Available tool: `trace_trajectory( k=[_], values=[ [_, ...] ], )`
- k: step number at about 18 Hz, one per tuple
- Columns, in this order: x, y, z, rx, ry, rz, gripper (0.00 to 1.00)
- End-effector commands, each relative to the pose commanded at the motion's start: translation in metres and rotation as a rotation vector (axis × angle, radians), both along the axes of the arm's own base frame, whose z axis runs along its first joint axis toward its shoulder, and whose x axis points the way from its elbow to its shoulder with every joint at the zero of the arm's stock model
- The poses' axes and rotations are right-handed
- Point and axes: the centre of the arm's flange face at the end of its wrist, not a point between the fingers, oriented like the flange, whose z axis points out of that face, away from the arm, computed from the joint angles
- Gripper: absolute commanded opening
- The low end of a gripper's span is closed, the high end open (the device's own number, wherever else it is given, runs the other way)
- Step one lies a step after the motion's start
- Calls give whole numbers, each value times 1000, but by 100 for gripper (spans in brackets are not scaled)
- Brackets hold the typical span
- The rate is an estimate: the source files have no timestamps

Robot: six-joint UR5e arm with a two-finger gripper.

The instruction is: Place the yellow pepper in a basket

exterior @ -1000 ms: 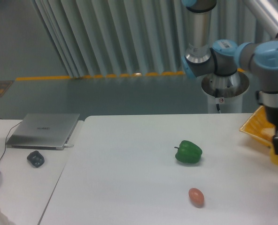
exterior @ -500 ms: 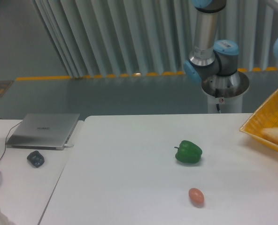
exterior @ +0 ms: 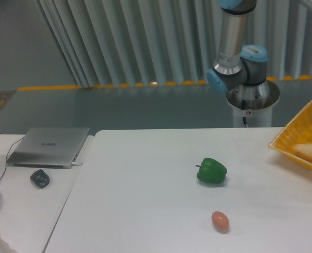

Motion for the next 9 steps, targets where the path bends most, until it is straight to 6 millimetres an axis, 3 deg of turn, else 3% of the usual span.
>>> trace_trajectory(
  k=[9],
  values=[
    [0, -4, 6, 38, -1, 56, 100]
  ],
)
